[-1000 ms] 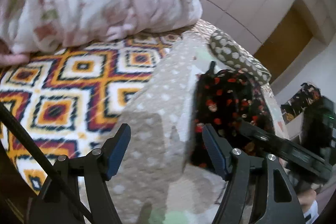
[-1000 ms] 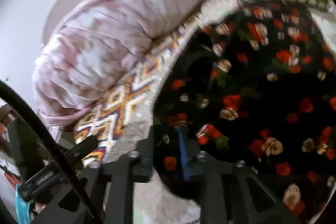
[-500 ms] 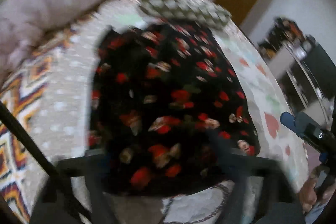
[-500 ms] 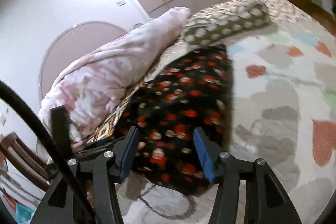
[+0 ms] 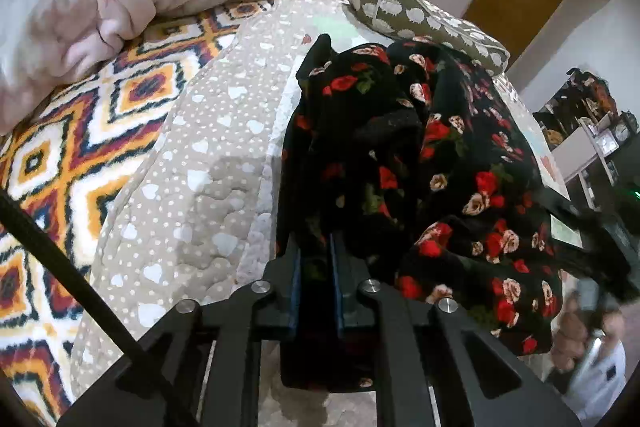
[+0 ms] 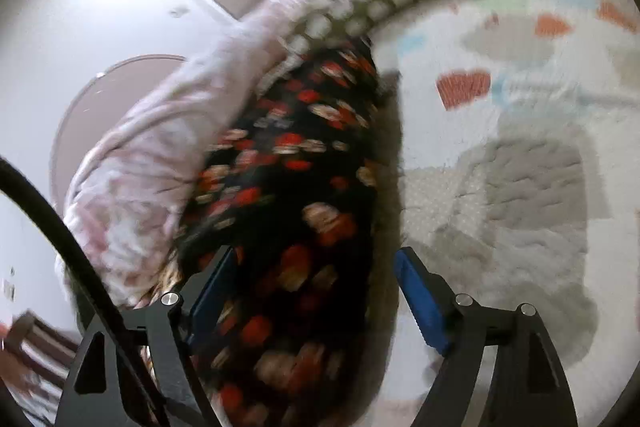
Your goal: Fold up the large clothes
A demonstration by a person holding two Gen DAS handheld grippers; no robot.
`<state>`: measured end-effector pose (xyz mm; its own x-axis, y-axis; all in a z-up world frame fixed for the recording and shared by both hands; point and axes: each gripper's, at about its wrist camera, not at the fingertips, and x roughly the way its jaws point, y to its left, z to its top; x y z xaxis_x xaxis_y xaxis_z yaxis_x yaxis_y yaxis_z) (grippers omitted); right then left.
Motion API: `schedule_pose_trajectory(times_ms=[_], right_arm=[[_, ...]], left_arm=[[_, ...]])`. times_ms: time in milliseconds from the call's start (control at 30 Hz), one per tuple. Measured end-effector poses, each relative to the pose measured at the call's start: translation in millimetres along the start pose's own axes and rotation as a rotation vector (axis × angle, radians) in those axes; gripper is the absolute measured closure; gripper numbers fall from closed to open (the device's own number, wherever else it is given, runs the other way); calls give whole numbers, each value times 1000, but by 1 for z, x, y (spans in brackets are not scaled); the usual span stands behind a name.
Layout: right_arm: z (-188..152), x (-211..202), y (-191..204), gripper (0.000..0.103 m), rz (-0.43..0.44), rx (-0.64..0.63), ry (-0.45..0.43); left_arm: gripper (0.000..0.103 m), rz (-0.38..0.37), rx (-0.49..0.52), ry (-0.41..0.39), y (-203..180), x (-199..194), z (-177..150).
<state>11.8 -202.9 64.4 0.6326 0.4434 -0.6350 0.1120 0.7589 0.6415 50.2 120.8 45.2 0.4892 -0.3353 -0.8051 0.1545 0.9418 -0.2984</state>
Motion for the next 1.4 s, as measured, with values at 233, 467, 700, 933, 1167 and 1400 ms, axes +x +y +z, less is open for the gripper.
schedule_pose_trajectory(times_ms=[233, 467, 700, 933, 1167, 1400], right_arm=[[6, 70, -24, 31, 247, 233, 124], [30, 24, -19, 56, 303, 192, 69], [48, -18, -46, 40, 42, 106, 22], [43, -30, -54, 26, -126, 121, 17], [42, -86, 28, 51, -206, -118, -193], [-8, 9, 73, 81, -63, -143, 106]], left_arm=[[92, 11, -15, -18, 4, 9, -4], [93, -36, 53, -36, -50, 1, -2], [87, -67, 64, 3, -89, 29, -6], [35, -20, 65, -157, -76, -51, -15], [11, 190, 160, -451, -81, -131, -46], [9, 262, 164, -558, -82, -179, -75]])
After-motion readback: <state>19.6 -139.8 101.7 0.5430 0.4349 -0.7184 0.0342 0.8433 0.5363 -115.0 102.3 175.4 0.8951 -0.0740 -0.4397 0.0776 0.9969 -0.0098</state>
